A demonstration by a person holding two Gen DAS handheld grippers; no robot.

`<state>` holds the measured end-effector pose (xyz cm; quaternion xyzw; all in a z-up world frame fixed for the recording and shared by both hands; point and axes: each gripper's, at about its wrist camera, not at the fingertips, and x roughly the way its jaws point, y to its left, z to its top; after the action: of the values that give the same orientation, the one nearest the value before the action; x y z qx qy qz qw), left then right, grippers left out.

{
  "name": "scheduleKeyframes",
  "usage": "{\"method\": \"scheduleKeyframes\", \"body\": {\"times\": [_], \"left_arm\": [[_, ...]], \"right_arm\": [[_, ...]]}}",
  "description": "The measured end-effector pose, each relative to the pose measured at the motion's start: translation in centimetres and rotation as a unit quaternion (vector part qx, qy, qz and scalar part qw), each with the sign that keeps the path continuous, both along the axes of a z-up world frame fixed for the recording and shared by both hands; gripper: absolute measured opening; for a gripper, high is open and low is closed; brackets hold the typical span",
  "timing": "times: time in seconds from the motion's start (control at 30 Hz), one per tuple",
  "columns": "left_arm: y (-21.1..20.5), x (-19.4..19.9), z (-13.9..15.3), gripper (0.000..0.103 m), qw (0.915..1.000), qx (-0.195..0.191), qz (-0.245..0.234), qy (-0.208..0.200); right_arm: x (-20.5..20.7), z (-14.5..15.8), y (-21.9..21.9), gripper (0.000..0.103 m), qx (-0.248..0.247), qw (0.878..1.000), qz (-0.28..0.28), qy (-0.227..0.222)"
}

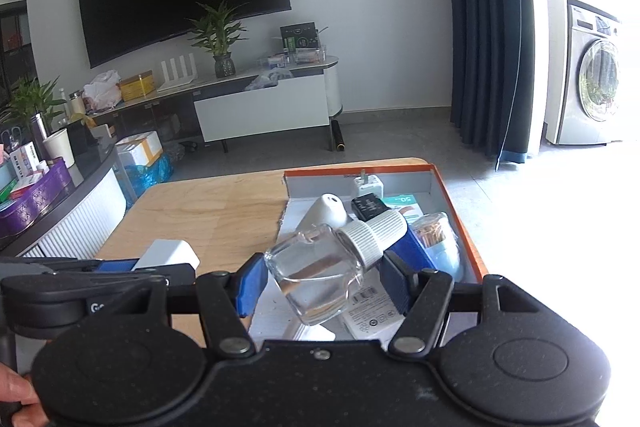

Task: Organize rigid objects
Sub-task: 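Carry the glass bottle and cube charger over the orange-rimmed box with both tools, then lower the cube charger into the box and open the left tool while the right tool releases the bottle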

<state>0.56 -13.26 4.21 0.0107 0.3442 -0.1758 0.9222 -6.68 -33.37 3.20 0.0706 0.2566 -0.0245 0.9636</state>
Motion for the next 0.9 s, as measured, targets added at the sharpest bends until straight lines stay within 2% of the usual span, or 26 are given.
{"method": "scheduleKeyframes", "body": {"times": [0.4,0.9], "left_arm": [[-3.5,0.6,0.0,0.041,0.9993,0.006,-0.038,-0.003],[-5.8,2.1,0.2,0.041,0.9986,0.011,-0.051,-0.002]], "right_arm": [[-0.3,0.4,-3.6,0.075,0.005,0.999,-0.045,-0.008],[1.0,1.0,-5.2,0.075,0.005,0.999,-0.053,-0.012]]}}
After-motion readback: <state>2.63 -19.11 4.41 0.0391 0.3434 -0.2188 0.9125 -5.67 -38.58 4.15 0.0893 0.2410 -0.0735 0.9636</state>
